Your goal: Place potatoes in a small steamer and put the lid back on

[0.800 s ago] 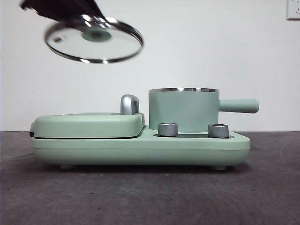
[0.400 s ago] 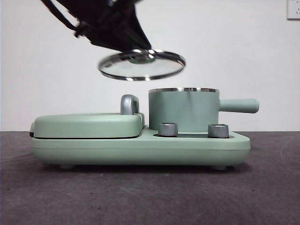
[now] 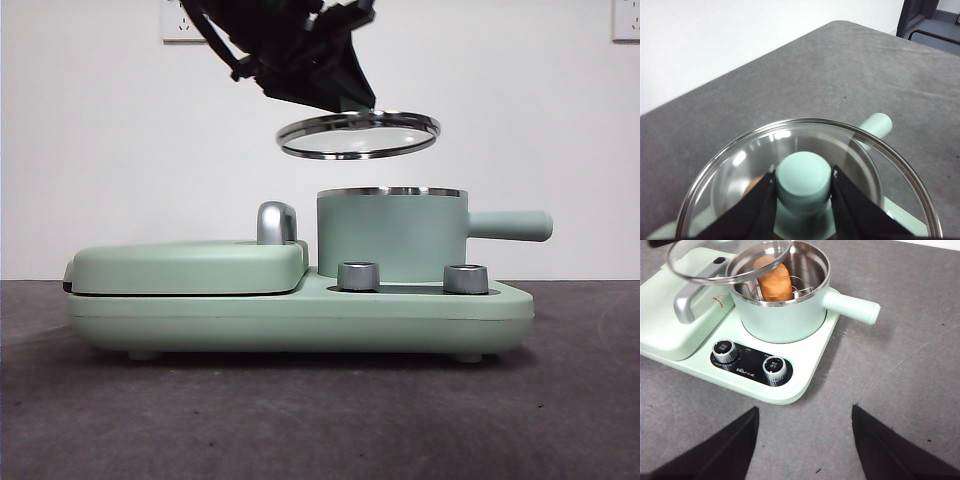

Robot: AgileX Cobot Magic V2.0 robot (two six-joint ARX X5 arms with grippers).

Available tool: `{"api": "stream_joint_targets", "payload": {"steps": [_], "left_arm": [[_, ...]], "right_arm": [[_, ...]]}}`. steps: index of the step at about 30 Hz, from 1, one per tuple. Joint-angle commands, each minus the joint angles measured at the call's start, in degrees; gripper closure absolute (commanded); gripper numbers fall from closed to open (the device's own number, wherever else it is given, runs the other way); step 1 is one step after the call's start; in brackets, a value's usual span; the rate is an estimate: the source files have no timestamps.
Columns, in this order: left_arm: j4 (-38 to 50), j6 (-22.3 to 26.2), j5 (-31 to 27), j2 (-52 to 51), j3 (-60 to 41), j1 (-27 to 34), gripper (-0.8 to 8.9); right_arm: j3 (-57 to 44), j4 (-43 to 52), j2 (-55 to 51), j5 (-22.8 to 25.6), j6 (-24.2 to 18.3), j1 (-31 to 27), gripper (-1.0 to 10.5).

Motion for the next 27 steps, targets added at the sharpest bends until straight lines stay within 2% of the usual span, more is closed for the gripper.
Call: {"api": "stream_joint_targets", "payload": {"steps": [1, 8, 27], "left_arm": [[1.88, 3.13, -0.11, 3.1, 4.59, -0.52, 8.04], [4.76, 5.42, -0.07, 8.35, 8.41, -0.55, 8.05], [8.85, 4.79, 2.21, 13.92, 8.41, -0.59, 8.05]], "right_arm": [[0.2, 0.28, 0.2, 0.57, 0.57, 0.28, 6.6], [0.17, -0.55, 0.2, 1.77, 0.52, 0.28, 6.6], [0.09, -2.27, 0.2, 3.06, 0.33, 0.28, 6.6]]}}
